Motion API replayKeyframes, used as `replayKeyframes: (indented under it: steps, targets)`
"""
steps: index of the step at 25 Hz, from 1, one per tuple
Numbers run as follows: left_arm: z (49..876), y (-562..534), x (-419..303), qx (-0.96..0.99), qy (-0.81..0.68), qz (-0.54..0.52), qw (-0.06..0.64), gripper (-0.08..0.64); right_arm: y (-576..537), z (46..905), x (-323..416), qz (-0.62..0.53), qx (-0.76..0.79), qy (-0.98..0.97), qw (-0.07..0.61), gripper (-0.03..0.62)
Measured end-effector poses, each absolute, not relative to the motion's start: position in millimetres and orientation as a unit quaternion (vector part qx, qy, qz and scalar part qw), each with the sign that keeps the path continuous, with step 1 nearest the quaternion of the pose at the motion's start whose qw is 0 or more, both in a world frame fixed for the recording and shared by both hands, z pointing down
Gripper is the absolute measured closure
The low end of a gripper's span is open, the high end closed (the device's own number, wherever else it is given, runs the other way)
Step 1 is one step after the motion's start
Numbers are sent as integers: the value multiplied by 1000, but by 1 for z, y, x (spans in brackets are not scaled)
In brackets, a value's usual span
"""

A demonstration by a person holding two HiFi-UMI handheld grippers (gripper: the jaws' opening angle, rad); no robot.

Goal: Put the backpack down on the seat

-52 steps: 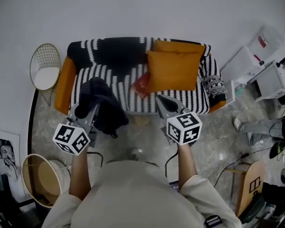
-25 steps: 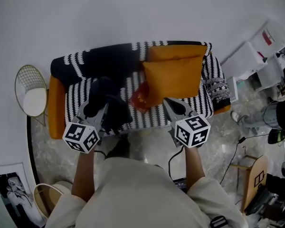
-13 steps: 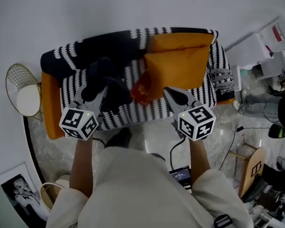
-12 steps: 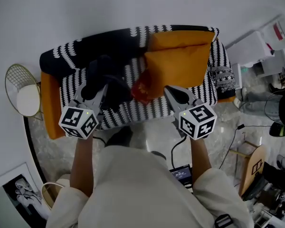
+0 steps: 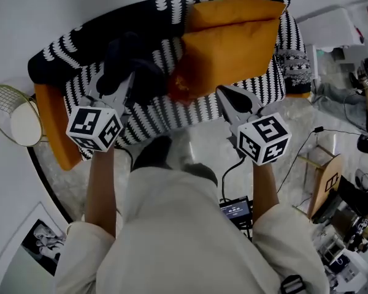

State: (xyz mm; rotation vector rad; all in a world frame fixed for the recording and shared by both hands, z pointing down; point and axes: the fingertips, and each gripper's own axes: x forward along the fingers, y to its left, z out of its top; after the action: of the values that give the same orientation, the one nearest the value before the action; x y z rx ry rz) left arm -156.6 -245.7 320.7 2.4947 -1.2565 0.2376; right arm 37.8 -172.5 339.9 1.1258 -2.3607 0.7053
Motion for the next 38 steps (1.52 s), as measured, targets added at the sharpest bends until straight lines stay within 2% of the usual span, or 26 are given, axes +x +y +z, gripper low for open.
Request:
replayKeyframes:
  steps: [5,31,38]
  targets:
    - [347,-278,-144,883,-424,94,176,477,-178,364,36,275,406,-839,236,584]
    - [496,-374,-101,881,-383,130,244,477,-165,434,51,351,468,-777,232,581]
    - [542,-397,-89,869,-385,133,283,477,-156,446,66,367,507,-746,229,584]
